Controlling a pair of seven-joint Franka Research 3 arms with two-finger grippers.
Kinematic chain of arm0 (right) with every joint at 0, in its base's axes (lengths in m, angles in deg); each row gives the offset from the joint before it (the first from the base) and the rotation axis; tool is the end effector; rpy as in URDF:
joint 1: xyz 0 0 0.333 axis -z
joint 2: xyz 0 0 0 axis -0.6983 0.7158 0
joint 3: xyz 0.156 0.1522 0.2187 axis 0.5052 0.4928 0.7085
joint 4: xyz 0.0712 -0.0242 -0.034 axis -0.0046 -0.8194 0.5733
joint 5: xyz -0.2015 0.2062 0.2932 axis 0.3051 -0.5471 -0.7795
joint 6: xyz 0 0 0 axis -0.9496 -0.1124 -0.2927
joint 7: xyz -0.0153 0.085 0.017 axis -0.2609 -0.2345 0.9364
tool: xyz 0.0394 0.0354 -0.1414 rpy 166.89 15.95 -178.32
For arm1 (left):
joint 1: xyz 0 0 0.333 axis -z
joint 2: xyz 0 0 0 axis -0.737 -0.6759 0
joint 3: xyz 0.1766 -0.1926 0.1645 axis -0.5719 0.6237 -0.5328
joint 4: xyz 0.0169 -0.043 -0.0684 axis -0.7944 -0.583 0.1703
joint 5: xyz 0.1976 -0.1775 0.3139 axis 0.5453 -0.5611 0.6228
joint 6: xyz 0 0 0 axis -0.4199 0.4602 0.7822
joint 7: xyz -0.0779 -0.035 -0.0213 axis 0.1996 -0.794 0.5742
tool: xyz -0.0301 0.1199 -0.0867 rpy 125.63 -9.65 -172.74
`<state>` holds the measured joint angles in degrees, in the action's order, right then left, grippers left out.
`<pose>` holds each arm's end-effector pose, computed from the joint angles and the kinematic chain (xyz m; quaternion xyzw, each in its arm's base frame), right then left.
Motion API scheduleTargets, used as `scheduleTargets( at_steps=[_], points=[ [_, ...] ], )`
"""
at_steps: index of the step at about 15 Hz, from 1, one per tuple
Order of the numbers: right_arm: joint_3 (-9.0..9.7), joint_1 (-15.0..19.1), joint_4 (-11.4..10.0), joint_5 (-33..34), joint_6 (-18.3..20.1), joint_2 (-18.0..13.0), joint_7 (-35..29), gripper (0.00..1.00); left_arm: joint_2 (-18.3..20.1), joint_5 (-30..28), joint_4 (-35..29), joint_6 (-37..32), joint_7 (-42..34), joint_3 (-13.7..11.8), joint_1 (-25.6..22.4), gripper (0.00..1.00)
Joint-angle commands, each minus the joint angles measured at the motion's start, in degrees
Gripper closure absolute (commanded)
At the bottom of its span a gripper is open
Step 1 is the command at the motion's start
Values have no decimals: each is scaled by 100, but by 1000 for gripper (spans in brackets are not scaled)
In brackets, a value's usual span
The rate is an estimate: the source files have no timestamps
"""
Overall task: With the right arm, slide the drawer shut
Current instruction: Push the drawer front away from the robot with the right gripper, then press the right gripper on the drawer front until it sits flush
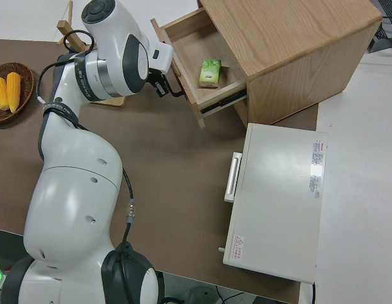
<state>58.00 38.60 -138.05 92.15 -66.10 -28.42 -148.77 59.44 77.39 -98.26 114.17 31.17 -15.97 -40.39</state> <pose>0.6751 0.0962 0.4321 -0.8946 0.4409 -0.0727 0.0013 0.5635 -0.0294 0.5742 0.9999 -0.0047 -0.0024 0.0111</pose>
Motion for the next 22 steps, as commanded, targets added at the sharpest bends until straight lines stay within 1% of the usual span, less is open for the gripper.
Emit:
scheduleTargets(
  at_steps=[1, 4, 5, 7, 8, 13, 15, 16, 18, 19, 21, 22],
  points=[
    [36, 261, 301, 18, -110, 234, 318, 1000, 48, 73, 12, -82, -8, -21, 21, 5],
    [27, 401, 319, -79, -250, 278, 538, 1000, 48, 73, 21, -82, -8, -21, 21, 5],
    [36, 471, 389, -123, -329, 339, 565, 1000, 48, 73, 12, -82, -8, -21, 21, 2],
    [27, 533, 643, -228, -321, 488, 583, 1000, 48, 73, 12, -82, -8, -21, 21, 2],
    [36, 577, 723, -246, -321, 532, 583, 1000, 48, 73, 12, -82, -8, -21, 21, 5],
    [88, 850, 829, -264, -347, 603, 881, 1000, 48, 73, 12, -82, -8, -21, 21, 5],
    [115, 955, 838, -342, -382, 630, 960, 1000, 48, 73, 12, -82, -8, -21, 21, 2],
    [115, 990, 881, -412, -435, 656, 995, 1000, 48, 73, 12, -82, -8, -12, 21, 5],
    [106, 1043, 1065, -457, -435, 805, 1005, 1000, 48, 73, 12, -82, -8, -21, 21, 2],
    [115, 1078, 1101, -457, -444, 849, 1031, 1000, 48, 73, 21, -82, -8, -12, 21, 2],
    [124, 1201, 1259, -457, -453, 980, 1197, 1000, 48, 73, 12, -82, -8, -21, 21, 2],
    [124, 1228, 1303, -457, -488, 1007, 1233, 1000, 48, 73, 12, -82, -8, -21, 21, 2]
  ],
)
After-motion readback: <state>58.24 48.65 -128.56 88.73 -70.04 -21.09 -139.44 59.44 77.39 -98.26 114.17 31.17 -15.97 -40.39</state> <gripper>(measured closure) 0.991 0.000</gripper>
